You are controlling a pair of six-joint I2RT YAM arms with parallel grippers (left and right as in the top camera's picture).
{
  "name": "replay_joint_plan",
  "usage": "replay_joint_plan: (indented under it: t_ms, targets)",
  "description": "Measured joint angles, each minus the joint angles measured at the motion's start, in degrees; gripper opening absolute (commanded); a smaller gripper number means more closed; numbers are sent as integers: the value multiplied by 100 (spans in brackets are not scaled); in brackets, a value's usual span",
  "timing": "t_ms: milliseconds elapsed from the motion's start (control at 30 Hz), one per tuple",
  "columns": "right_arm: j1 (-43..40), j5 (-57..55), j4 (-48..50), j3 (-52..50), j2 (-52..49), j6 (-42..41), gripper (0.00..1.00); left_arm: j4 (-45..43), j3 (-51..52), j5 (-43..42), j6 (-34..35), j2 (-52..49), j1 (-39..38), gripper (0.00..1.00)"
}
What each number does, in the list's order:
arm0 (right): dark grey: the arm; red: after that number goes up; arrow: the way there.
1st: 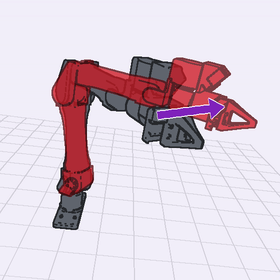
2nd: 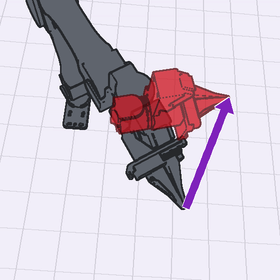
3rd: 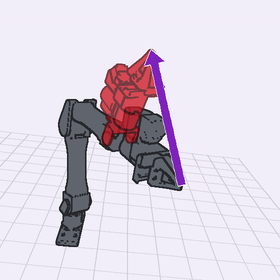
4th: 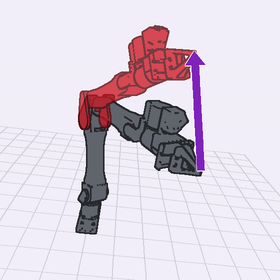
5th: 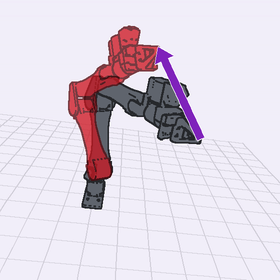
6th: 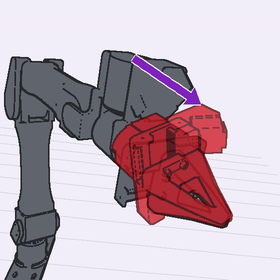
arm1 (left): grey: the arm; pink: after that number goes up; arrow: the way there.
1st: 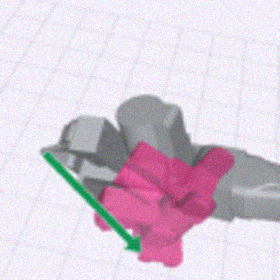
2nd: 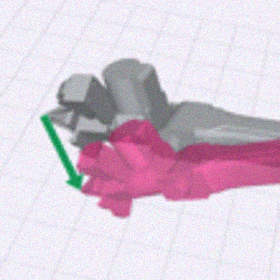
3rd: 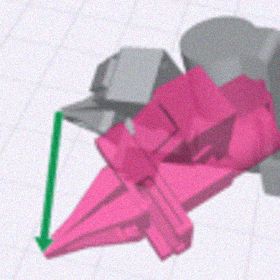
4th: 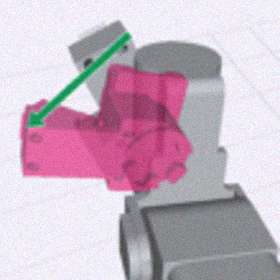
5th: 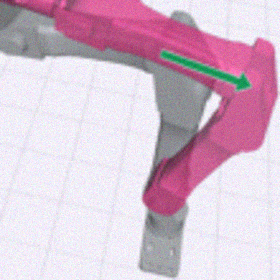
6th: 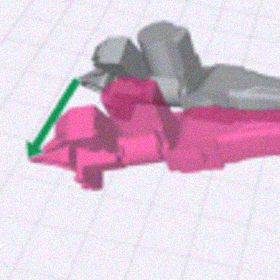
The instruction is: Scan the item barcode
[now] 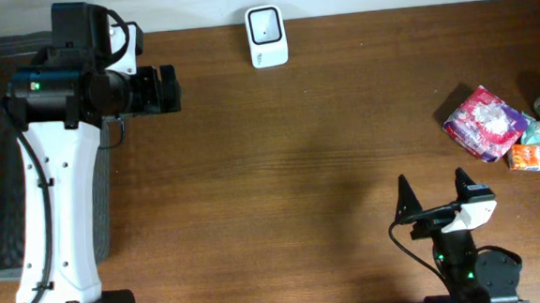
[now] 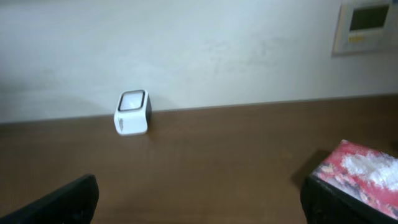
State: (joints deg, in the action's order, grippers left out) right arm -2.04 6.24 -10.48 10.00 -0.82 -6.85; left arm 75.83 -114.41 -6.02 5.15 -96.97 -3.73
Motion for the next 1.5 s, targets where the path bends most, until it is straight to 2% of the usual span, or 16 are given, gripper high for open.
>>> replay_joint_plan:
  t_ms: [133,233,367,467,633,833,1500]
  targets:
    - [186,-42,846,-636,4,20,99,0,0,2,-2,0,0,99]
    - [195,-79,1123,-881,2,42,99,-2,0,2,-2,0,0,99]
    - [199,-267,1069,-909,4,61,99,0,0,2,-2,0,0,99]
    - [199,-372,616,-920,13,61,99,0,0,2,-2,0,0,99]
    - [203,-474,603,-920,13,105,99,-2,0,2,0,0,0,99]
    - [203,-479,601,-920,13,686,99,-2,0,2,-2,0,0,99]
    - [203,-479,603,-920,13,575,99,-2,0,2,-2,0,0,99]
